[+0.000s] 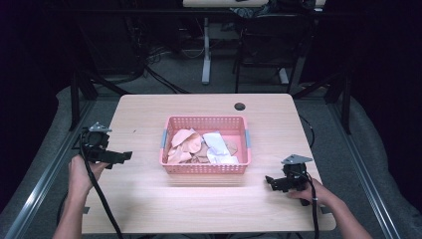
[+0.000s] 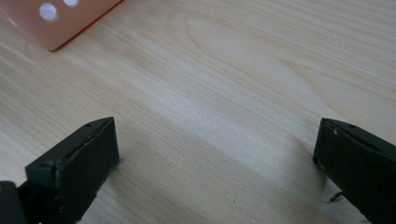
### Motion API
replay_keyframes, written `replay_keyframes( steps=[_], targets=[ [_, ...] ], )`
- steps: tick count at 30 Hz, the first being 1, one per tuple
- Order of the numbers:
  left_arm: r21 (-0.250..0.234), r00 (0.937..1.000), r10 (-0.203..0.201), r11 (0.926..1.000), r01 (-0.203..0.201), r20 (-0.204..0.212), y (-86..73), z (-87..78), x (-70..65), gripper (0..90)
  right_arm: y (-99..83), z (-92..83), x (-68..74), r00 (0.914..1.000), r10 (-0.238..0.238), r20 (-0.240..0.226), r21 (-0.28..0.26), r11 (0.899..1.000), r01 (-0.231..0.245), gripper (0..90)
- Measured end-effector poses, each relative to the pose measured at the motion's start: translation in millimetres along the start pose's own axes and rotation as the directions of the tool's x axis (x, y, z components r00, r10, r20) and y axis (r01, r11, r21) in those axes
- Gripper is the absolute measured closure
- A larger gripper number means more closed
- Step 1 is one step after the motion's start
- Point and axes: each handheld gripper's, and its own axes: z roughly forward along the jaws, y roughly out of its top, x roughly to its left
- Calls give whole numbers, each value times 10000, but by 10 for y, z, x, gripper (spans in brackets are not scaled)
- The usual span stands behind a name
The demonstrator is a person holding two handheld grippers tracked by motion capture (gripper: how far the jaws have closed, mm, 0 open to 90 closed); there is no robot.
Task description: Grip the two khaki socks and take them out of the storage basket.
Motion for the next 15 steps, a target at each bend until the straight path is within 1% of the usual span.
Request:
replay_keyframes(
  steps=[3, 4, 7, 9, 12, 15],
  targets=[
    [-33, 9999, 117, 9999, -117, 96, 85, -51, -40, 0, -1, 0, 2, 10000, 2, 11, -18, 10000, -2, 0],
    [-33, 9999, 117, 9999, -117, 96, 85, -51, -40, 0, -1, 0, 2, 10000, 2, 11, -18, 10000, -2, 0],
    [95, 9996, 239, 9997, -241, 158, 152, -67, -72, 0, -1, 1, 0, 10000, 1, 6, -12, 10000, -1, 0],
    [121, 9996, 219, 9997, -222, 193, 195, -69, -99, 0, -1, 2, -1, 10000, -11, 2, -31, 10000, 11, 0],
    [226, 9990, 355, 9991, -361, 271, 263, -68, -136, 0, -1, 1, 0, 10000, -1, 7, -10, 10000, 1, 0],
    [295, 9984, 392, 9987, -404, 407, 321, -54, -184, 0, -2, 2, -1, 10000, -14, 9, -32, 10000, 14, 0]
  ],
)
